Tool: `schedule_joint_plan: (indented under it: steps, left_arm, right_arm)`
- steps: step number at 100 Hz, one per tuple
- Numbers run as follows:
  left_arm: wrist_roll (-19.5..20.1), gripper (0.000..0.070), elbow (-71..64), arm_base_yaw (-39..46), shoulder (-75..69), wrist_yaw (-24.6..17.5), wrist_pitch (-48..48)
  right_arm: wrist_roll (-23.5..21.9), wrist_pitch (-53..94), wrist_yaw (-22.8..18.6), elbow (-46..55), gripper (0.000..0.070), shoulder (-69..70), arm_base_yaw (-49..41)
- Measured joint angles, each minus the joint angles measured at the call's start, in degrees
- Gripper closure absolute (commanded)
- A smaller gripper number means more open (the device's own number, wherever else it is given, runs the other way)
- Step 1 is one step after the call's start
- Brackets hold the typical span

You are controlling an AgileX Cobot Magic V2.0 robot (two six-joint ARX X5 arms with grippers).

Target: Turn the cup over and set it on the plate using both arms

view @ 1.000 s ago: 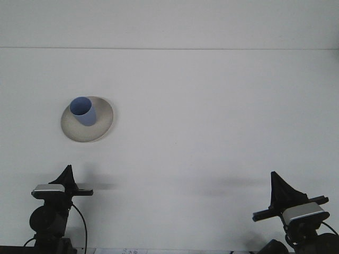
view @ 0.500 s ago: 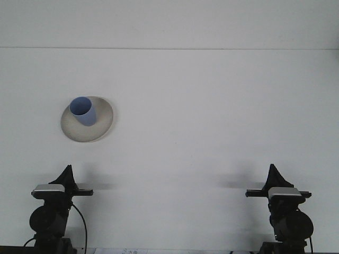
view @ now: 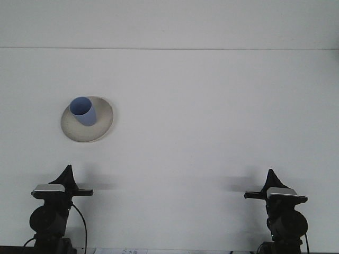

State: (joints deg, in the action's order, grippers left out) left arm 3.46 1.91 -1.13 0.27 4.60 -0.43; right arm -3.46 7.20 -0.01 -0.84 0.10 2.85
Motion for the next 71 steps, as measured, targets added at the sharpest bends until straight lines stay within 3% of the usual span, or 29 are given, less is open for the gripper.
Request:
schedule_joint_plan:
  steps: [71]
  left_arm:
    - [0.0, 0.0688, 0.0, 0.0, 0.0, 0.0, 0.0]
  right_arm:
    - [0.0, -1.16, 0.0, 0.0, 0.0694, -0.02, 0.0]
